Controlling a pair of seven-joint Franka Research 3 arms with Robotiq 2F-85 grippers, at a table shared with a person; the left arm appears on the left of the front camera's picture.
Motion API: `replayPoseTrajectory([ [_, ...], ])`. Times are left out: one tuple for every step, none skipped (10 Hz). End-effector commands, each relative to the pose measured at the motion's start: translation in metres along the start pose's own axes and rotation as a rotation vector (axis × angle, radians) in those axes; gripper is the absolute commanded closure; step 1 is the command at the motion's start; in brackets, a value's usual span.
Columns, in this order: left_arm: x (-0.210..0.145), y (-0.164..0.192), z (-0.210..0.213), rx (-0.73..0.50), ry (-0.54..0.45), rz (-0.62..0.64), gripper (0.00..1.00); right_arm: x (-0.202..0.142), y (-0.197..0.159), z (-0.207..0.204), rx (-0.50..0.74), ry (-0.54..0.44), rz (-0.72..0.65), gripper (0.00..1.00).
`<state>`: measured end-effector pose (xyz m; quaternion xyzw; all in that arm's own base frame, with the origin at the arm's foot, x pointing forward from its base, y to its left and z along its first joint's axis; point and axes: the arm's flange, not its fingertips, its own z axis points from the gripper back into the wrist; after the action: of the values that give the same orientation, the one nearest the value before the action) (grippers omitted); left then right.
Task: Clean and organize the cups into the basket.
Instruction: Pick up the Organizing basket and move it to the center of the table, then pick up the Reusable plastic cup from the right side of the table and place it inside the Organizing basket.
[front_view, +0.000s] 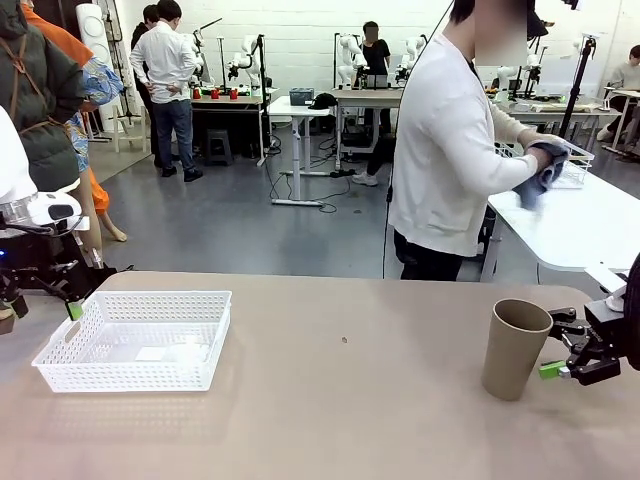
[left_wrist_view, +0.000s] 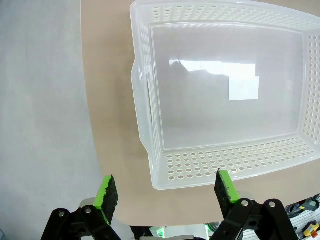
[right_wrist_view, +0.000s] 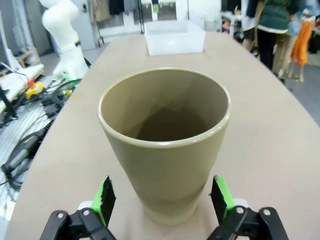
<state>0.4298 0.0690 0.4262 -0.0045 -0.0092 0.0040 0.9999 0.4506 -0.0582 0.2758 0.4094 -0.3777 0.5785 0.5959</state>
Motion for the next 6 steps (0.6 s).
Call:
replayPoseTrajectory([
  [0.005, 0.0, 0.0, -0.043, -0.028, -0.032, 0.0, -0.005, -0.002, -0.007, 0.002, -0.006, 0.027, 0.0],
  [0.005, -0.001, -0.001, -0.046, -0.035, -0.039, 0.0, -0.005, -0.003, -0.01, 0.011, -0.009, 0.026, 0.0],
  [0.006, -0.002, -0.003, -0.053, -0.037, -0.044, 0.0, -0.005, -0.003, -0.014, 0.022, -0.005, 0.021, 0.0],
  [0.008, -0.004, -0.006, -0.057, -0.042, -0.049, 0.0, -0.006, -0.004, -0.019, 0.03, -0.002, 0.018, 0.0],
  [0.009, -0.006, -0.008, -0.062, -0.051, -0.058, 0.0, -0.006, -0.004, -0.024, 0.033, 0.003, 0.027, 0.0],
  [0.01, -0.007, -0.01, -0.064, -0.052, -0.061, 0.0, -0.006, -0.005, -0.029, 0.041, 0.006, 0.022, 0.0],
])
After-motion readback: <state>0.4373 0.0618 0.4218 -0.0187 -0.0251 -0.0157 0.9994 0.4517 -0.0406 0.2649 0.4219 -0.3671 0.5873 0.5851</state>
